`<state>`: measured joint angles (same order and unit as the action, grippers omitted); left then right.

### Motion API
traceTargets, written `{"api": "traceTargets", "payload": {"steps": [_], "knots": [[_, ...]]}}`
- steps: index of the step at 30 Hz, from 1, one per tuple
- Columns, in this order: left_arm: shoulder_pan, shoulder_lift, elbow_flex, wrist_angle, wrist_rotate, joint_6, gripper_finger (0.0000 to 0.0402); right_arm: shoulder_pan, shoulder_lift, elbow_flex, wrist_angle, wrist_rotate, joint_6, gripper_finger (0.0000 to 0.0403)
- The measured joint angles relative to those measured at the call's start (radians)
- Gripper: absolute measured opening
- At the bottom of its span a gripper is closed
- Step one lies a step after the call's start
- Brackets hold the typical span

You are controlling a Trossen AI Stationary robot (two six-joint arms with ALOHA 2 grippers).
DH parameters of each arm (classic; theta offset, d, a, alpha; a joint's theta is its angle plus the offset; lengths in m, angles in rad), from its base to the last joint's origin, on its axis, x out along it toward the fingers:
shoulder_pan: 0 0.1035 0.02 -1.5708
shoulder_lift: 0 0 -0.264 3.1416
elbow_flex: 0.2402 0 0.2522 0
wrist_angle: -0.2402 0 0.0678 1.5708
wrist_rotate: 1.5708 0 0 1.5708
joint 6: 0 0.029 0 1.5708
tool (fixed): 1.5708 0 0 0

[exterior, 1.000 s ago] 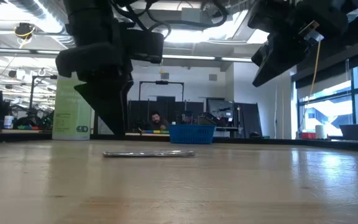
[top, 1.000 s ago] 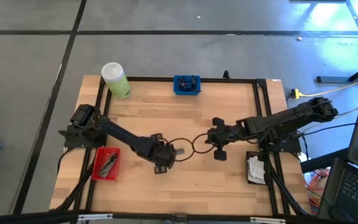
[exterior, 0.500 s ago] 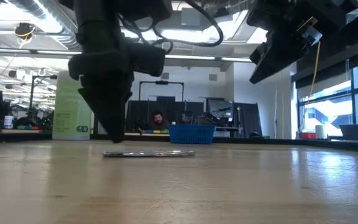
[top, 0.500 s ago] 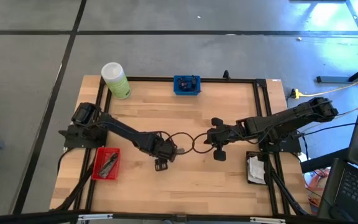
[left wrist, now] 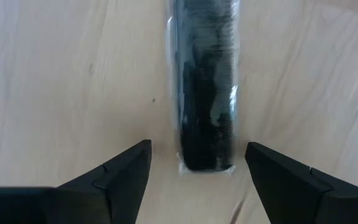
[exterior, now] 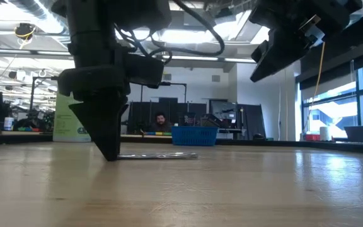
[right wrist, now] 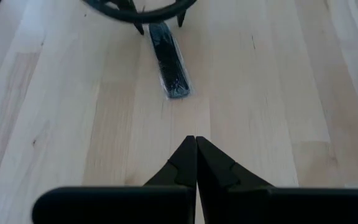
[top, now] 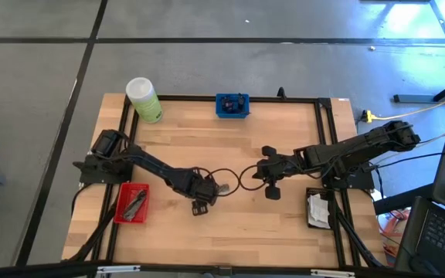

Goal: Pick & Place Travel size toiletries
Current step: Put the black hair comb into the red basket

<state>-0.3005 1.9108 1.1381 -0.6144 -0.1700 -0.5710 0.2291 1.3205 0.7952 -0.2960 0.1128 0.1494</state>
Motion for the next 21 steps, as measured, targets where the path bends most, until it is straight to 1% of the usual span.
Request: {"api": "traceTargets", "payload": {"steps": [5,8,16,21], "knots": [[-0.007,0.014,0.003,0.013,-0.024,-0.002,0.0262,-0.001,0.0,0.0,0.026,0.0,-0.014,0.0005],[-0.006,0.015,0.002,0.023,-0.017,0.003,0.025,-0.001,0.0,0.0,0.028,0.0,-0.016,0.0005],[-0.007,0.016,0.0,0.031,-0.007,0.009,0.019,-0.001,0.0,0.0,0.029,0.003,-0.007,0.0005],[-0.007,0.016,-0.001,0.041,-0.009,0.009,0.0152,0.0,0.011,0.0,0.067,0.001,-0.001,0.0005]]}}
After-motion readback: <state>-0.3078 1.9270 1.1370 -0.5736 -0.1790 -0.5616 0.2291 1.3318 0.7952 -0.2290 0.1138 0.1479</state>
